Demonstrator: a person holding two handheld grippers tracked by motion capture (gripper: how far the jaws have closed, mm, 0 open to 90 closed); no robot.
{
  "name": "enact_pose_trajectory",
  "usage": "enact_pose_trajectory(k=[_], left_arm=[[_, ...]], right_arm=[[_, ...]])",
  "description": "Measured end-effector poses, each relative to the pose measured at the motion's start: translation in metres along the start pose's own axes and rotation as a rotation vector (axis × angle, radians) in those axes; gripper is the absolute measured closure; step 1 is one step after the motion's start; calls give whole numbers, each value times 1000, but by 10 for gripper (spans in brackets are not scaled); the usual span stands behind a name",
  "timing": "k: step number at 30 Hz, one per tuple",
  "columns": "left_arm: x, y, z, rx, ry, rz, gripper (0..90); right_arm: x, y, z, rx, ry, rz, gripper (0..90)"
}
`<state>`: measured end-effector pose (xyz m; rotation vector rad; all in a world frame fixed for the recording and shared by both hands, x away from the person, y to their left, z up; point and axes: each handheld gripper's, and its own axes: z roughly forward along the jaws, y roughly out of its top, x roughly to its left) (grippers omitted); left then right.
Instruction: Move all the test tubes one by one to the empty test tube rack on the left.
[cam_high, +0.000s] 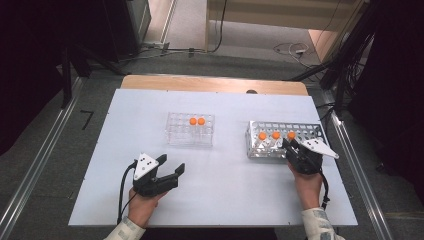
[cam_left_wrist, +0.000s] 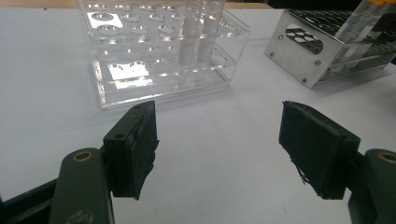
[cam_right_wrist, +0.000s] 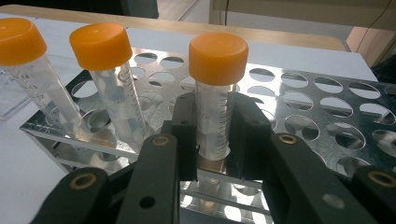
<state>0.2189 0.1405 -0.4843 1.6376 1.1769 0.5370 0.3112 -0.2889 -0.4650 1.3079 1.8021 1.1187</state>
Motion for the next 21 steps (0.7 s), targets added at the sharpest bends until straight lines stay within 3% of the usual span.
enact_pose_trajectory(k=[21], left_arm=[[-2, -1, 1, 3, 2, 15, 272]], right_arm=[[-2, 7, -10, -51, 1, 18, 716]])
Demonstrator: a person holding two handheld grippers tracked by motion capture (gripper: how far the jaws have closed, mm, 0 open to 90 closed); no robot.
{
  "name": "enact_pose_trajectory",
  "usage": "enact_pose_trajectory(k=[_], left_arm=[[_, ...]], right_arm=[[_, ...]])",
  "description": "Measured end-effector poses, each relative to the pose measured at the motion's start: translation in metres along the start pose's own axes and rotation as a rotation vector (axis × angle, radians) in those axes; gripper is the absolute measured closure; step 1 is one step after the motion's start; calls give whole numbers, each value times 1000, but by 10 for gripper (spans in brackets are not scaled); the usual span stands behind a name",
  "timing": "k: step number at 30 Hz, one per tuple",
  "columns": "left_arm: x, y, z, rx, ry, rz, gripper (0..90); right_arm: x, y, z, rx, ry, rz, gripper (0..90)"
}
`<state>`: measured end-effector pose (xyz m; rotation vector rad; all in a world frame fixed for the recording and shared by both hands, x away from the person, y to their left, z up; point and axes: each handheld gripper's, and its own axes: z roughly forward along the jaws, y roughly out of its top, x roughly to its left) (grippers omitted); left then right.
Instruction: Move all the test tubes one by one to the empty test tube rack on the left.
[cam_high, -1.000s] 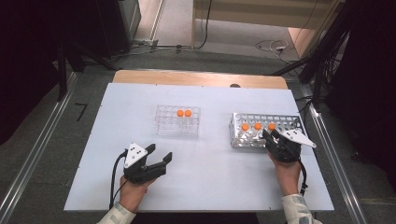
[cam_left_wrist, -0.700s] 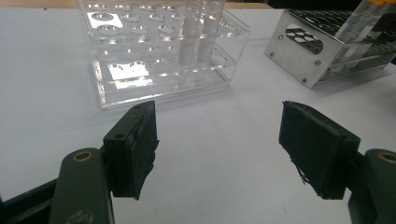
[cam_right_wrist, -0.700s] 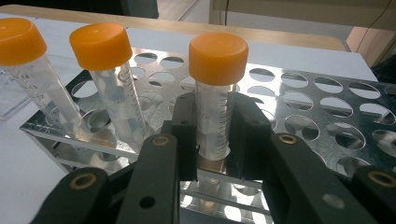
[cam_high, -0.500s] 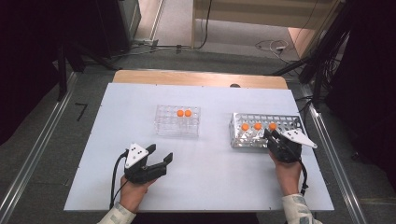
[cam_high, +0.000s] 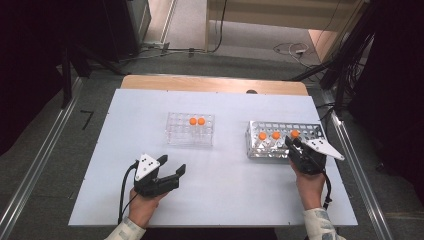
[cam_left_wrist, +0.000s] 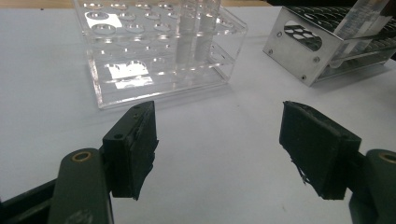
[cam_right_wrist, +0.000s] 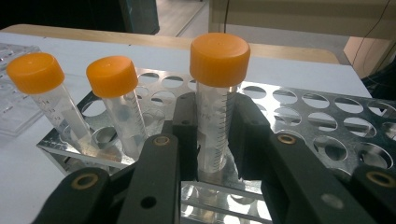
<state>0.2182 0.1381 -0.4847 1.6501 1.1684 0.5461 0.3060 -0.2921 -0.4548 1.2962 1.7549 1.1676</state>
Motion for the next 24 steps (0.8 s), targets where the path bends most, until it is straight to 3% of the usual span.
enact_pose_trajectory(k=[24], left_arm=[[-1, 0, 0, 1, 4, 1, 272]], right_arm=[[-2, 15, -25, -91, 16, 17, 718]])
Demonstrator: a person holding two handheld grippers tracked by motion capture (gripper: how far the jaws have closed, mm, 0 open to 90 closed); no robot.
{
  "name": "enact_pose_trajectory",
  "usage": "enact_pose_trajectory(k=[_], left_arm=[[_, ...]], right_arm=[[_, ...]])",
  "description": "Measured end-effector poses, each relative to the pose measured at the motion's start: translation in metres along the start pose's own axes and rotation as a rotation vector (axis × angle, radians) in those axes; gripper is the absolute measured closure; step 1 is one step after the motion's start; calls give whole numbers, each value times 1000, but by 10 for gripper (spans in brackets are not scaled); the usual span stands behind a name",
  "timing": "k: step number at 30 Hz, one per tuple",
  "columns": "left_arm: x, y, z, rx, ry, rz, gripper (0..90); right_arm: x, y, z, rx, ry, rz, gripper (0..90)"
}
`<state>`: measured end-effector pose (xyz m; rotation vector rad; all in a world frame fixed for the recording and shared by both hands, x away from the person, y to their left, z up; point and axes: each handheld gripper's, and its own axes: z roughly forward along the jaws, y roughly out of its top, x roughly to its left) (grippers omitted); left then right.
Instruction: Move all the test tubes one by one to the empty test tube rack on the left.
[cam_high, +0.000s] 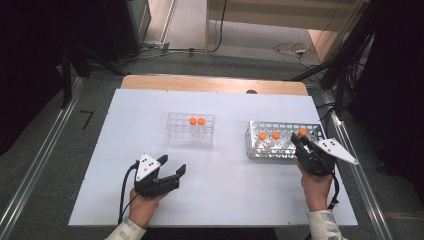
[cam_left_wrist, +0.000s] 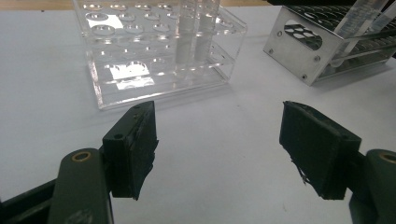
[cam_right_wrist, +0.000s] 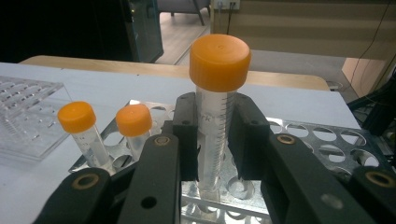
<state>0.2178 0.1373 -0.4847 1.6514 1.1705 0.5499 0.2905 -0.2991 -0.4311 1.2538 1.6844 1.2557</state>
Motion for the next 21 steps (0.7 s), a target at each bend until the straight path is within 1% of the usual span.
enact_pose_trajectory(k=[12, 21], left_arm=[[-1, 0, 0, 2, -2, 5, 272], [-1, 0, 0, 0, -2, 6, 272]], right_arm=[[3, 6, -12, -24, 33, -4, 718], [7, 3, -20, -14, 47, -19, 718]])
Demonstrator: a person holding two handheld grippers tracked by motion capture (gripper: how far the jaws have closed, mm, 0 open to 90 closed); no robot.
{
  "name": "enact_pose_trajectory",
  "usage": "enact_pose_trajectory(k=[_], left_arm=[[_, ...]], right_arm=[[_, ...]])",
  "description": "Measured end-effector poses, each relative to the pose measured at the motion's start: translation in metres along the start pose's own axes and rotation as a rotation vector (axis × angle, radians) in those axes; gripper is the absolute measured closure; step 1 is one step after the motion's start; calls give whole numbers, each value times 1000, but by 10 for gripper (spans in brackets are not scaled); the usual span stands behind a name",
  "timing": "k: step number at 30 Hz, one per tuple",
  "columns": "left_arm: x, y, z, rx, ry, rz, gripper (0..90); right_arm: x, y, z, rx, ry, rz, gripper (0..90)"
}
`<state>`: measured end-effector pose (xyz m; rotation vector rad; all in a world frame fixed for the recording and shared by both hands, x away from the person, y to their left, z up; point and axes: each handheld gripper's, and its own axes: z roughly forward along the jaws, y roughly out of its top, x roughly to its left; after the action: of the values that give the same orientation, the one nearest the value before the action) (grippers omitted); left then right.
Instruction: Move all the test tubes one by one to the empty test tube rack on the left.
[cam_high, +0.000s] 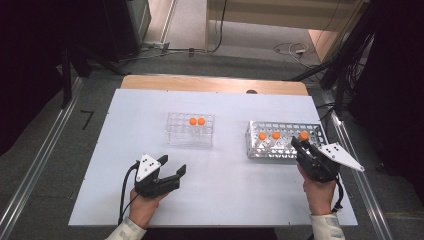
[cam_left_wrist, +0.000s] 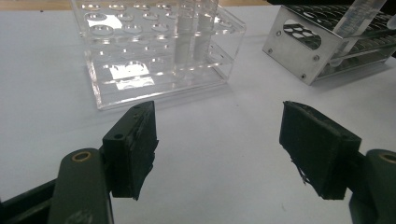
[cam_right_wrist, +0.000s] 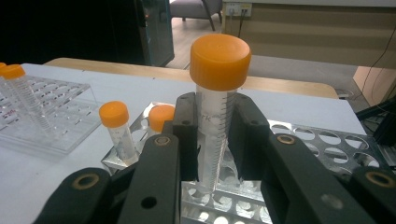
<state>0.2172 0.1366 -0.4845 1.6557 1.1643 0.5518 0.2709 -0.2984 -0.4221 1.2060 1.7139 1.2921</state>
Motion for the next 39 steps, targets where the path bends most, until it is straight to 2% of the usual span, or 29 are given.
enact_pose_trajectory(k=[10, 39], left_arm=[[0, 0, 0, -1, 0, 5, 272], [-3, 0, -1, -6, -1, 23, 272]], right_arm=[[7, -4, -7, 11, 26, -17, 718], [54, -19, 2, 85, 162, -95, 718]])
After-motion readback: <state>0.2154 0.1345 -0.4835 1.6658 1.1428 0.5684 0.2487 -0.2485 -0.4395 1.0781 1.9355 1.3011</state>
